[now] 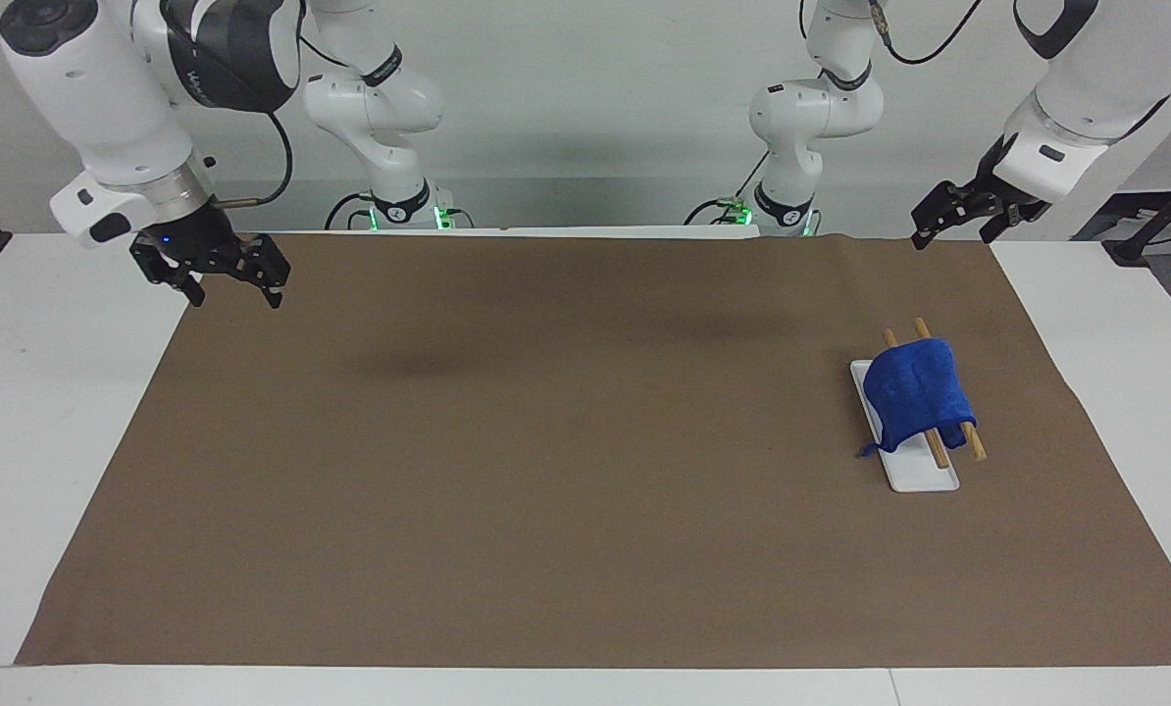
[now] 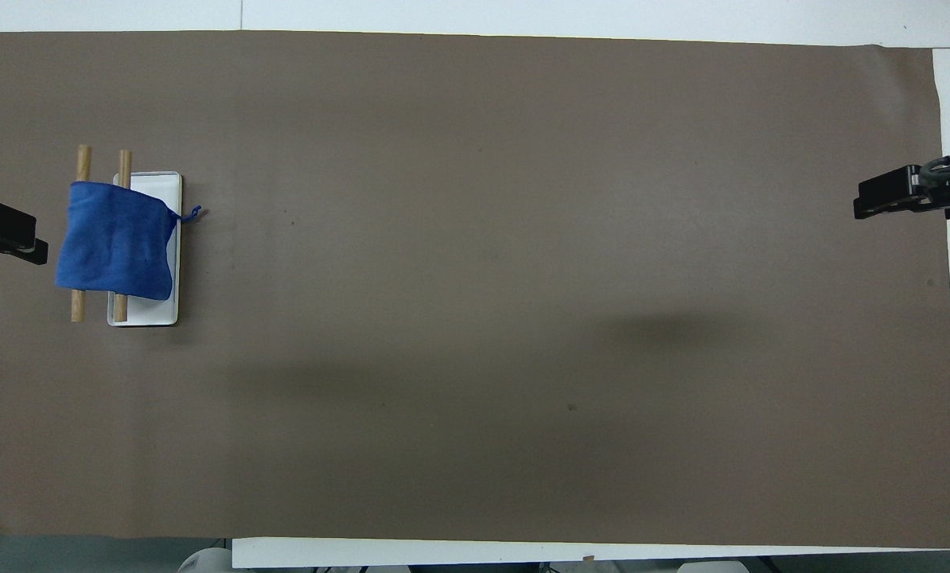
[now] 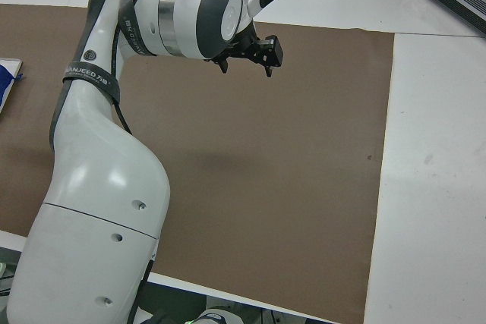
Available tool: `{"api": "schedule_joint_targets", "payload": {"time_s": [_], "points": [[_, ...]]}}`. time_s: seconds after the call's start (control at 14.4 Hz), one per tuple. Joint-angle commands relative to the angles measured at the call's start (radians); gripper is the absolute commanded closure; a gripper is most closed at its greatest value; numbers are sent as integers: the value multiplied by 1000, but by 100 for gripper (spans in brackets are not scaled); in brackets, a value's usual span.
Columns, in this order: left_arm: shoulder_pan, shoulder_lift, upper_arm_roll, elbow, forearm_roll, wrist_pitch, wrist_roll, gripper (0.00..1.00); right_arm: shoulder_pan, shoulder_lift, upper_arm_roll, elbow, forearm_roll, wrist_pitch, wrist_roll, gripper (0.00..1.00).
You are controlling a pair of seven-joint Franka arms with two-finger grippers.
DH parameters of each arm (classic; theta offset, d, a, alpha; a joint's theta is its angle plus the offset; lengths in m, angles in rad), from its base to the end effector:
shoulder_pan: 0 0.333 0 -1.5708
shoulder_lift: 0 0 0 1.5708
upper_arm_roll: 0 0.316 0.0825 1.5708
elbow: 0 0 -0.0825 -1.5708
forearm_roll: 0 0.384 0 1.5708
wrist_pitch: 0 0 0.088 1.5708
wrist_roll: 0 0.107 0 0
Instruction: Right arm passes towel to left arm to hang
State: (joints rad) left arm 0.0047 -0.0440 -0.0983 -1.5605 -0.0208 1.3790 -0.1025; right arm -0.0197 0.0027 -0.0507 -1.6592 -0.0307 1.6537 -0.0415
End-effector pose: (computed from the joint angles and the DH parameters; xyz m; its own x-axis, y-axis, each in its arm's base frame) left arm 0.5174 -0.0524 0.6374 0.9904 0.0065 -0.1382 0.0069 -1.0000 0.0023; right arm 0.5588 -0.0424 0.5883 0.9996 -0.0264 -0.0095 -0.0261 -0.9992 0.0303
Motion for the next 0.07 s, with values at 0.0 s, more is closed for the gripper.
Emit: {"api": "schedule_joint_targets", "payload": {"time_s": [0.0], "points": [[-11, -34, 2, -47, 19, 43, 14, 0, -9, -12, 6, -10, 0, -11, -5, 0]]}}
